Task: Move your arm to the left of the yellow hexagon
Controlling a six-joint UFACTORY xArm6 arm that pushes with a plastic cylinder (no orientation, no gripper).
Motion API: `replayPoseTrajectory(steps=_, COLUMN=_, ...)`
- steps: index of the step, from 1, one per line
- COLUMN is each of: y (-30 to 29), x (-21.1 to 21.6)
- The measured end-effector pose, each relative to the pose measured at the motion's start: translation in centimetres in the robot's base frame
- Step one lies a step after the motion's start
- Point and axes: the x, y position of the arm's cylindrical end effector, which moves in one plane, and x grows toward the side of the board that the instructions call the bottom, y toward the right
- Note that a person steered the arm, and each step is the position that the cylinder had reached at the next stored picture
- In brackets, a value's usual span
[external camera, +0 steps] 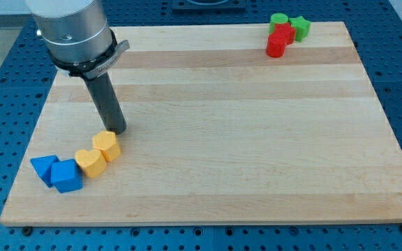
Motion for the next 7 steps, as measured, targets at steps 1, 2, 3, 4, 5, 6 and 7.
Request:
replayPoseTrajectory(steps=1, y=0.0, x=0.0)
replayPoseTrajectory(steps=2, y=-1.6, x=-0.4)
replayPoseTrajectory(steps=3, y=-3.1, x=-0.4)
replayPoseTrajectory(steps=4, y=-3.3, x=-0.4)
replayPoseTrajectory(steps=5, y=-3.5, x=0.0)
replayPoseTrajectory(steps=6, y=-4.0, x=0.9)
replayPoseTrajectory(steps=7, y=-5.3, x=1.0)
